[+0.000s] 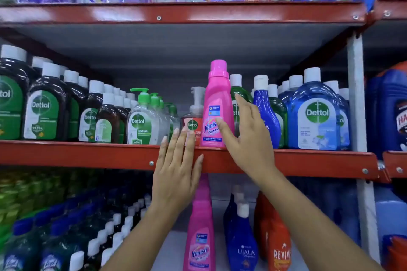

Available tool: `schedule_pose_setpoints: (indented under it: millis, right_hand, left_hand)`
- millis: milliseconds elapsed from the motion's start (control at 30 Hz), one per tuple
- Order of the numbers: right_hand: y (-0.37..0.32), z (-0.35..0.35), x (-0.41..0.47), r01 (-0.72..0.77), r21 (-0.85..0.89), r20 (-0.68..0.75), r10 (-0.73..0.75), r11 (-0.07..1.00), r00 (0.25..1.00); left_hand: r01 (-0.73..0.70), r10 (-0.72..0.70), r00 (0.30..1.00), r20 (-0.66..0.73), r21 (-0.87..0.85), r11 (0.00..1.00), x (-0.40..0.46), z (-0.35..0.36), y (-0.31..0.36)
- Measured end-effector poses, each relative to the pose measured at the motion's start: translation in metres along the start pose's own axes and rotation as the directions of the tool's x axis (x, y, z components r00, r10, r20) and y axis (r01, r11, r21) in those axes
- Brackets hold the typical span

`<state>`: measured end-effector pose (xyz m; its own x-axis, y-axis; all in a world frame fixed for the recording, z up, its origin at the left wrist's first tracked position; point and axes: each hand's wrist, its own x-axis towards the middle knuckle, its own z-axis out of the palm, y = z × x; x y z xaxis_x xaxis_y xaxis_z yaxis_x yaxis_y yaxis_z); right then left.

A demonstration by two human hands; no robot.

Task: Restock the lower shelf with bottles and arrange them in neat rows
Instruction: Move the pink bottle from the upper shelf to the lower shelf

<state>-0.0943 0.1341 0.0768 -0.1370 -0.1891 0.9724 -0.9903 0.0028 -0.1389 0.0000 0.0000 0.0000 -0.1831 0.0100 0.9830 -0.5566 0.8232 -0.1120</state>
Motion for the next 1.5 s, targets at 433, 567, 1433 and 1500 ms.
schedule_pose_setpoints:
  millis: [433, 567, 1433, 1500]
  right_hand:
    - [0.008, 0.003, 0.035, -0.305, 0.02, 0.264, 0.289, 0.952, 0.92]
    - [0.004, 0.002, 0.035, -0.33, 0.076, 0.244, 0.303, 0.941, 0.921]
    - [0.018, -0.073, -0.052, -0.418, 0.519, 0.301, 0.299, 0.745, 0.906]
    - [0.025, -0.067, -0.074, -0.438, 0.551, 0.31, 0.313, 0.71, 0.898]
  left_hand:
    - [-0.032, 0.046, 0.993, -0.113, 0.124, 0.992, -0.002, 0.015, -0.006]
    - [-0.021, 0.034, 0.994, -0.107, 0.121, 0.992, -0.003, 0.016, -0.006]
    - [-0.043, 0.063, 0.987, -0.146, 0.134, 0.99, -0.005, 0.017, -0.006]
    - [-0.051, 0.073, 0.984, -0.162, 0.141, 0.989, -0.005, 0.018, -0.007]
